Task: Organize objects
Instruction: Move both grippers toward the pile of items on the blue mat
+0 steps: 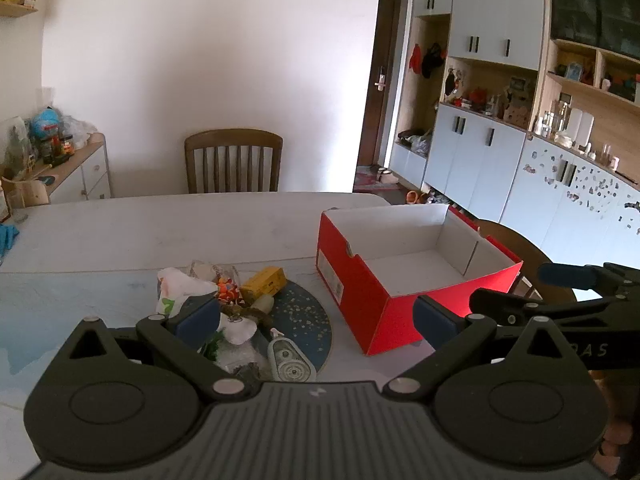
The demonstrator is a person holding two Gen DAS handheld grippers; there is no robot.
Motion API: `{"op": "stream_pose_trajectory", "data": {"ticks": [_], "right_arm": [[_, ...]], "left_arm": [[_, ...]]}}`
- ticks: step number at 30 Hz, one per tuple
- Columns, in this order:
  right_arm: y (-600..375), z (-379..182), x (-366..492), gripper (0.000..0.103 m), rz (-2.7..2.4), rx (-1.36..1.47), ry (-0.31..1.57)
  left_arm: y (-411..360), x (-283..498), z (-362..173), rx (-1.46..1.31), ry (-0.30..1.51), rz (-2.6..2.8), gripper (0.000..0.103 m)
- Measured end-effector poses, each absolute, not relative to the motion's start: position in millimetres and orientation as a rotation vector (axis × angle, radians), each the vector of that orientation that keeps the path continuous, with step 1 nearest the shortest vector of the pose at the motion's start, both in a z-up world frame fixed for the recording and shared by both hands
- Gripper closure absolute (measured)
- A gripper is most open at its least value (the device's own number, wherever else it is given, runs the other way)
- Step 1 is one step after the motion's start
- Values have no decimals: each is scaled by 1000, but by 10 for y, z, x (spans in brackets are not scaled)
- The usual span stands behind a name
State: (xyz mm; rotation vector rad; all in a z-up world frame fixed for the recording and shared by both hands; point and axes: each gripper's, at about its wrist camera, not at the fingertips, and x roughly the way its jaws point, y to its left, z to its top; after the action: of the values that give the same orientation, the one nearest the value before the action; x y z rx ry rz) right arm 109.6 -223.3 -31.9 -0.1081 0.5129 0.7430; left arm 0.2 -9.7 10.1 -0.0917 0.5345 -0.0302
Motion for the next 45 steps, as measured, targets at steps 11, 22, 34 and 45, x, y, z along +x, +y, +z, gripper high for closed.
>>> {"op": "stream_pose_trajectory", "data": {"ticks": [11,22,34,45], "right_arm": [[-2262,-321,1125,1,748,-100,512],[-2325,-325,1174,1,764,-101,508],[-2093,-409,1230,1,789,-133,524],[-1380,-614,1355,1,791,-169,608]], "left_arm": [[-131,24,81,-96,543,-33,0],[-202,33,79,-103,536,-20,0],[-10,144,-7,-150,548,-26,0],[611,534,-165,-168,597,-11,0]]}}
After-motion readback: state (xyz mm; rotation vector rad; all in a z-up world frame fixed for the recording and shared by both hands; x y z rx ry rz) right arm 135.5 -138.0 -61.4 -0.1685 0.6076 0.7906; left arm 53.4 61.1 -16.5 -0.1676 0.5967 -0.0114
